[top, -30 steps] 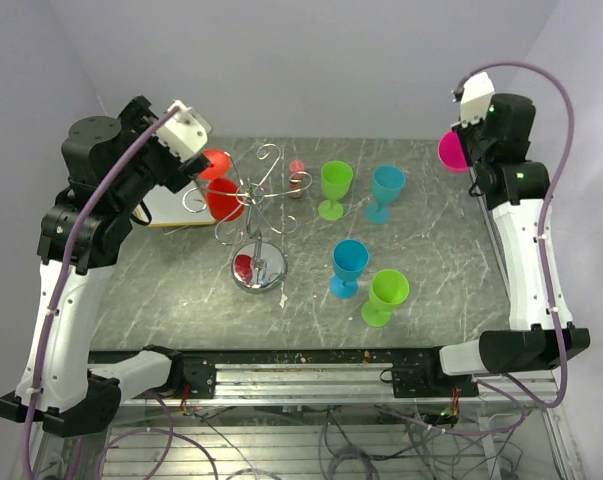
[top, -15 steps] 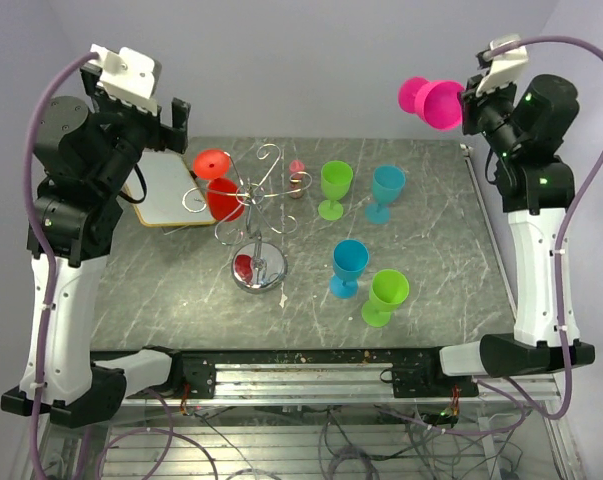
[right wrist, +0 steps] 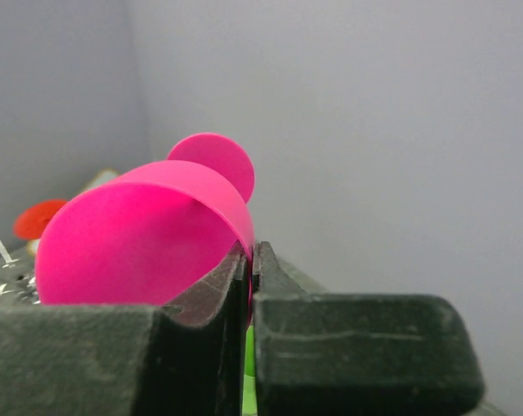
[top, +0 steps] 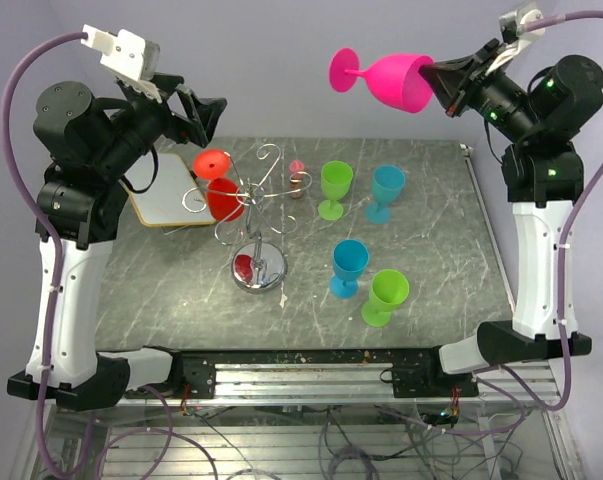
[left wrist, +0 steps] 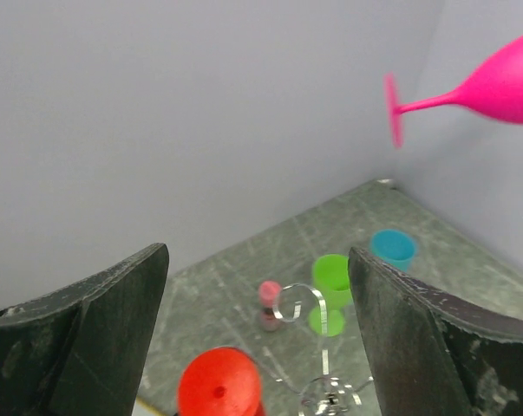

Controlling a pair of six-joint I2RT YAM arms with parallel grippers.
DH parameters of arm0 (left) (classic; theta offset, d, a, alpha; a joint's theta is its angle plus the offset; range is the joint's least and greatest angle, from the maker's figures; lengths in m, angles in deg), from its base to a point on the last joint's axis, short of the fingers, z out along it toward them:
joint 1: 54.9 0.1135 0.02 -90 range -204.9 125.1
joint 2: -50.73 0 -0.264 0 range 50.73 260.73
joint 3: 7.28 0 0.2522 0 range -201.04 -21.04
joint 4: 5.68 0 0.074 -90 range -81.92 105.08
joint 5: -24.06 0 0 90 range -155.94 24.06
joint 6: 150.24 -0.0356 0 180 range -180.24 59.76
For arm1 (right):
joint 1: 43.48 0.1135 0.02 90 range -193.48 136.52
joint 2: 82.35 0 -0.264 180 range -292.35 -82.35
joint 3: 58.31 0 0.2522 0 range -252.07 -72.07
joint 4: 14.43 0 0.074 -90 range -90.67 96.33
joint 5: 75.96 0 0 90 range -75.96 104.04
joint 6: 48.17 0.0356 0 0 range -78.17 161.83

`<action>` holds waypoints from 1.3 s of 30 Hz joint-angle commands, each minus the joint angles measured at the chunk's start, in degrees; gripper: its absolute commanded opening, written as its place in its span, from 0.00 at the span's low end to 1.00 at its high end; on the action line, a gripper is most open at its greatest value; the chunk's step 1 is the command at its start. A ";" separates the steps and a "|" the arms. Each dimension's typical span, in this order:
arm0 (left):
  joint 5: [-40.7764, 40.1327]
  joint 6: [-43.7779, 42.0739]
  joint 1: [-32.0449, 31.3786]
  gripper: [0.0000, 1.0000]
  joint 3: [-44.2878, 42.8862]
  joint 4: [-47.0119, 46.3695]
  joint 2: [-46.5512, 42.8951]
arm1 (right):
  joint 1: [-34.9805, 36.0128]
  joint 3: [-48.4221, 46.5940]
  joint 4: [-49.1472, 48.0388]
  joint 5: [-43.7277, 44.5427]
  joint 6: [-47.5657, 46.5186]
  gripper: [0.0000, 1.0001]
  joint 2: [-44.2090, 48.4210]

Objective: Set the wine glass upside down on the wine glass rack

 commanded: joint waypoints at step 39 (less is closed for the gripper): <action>7.28 21.87 -12.08 0.41 -4.70 -6.35 15.88 | 11.00 1.06 -2.74 -6.44 1.65 0.00 -2.91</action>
